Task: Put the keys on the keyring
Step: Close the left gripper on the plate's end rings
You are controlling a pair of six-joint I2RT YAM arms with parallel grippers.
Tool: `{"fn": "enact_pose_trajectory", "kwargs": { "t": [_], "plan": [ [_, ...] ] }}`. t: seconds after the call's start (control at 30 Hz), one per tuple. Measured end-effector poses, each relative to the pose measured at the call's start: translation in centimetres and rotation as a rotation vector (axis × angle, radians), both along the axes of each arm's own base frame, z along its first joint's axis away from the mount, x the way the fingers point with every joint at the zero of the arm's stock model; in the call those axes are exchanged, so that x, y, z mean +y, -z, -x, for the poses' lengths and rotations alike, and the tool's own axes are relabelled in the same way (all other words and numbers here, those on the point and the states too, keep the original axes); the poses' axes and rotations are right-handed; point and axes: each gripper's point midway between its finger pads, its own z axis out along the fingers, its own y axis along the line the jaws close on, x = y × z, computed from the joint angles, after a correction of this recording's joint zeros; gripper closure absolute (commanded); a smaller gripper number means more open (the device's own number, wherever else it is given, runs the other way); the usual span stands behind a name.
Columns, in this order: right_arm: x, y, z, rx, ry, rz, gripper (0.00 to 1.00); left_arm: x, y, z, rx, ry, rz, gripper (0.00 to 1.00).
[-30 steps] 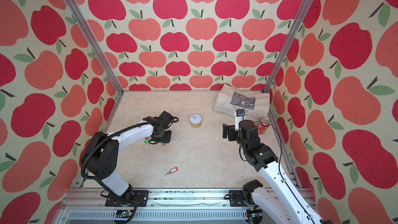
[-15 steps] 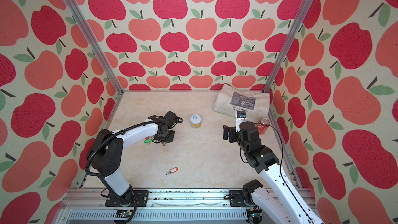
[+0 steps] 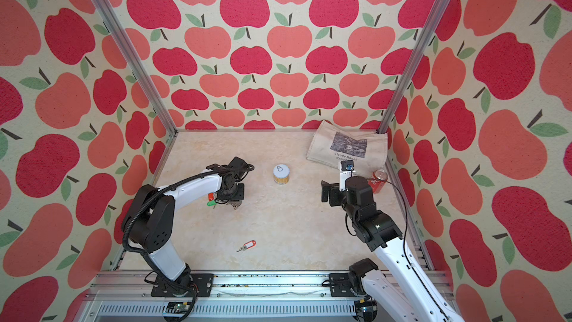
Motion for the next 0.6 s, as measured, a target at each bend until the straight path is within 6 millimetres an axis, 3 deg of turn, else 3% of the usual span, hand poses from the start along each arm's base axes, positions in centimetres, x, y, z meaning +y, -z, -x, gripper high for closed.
{"fn": "enact_pose_trajectory", "kwargs": {
  "t": [0.6],
  "plan": [
    [0.08, 0.57, 0.09, 0.014, -0.001, -0.006, 0.01, -0.01, 0.73, 0.39, 0.019, -0.078, 0.048, 0.77]
  ]
}}
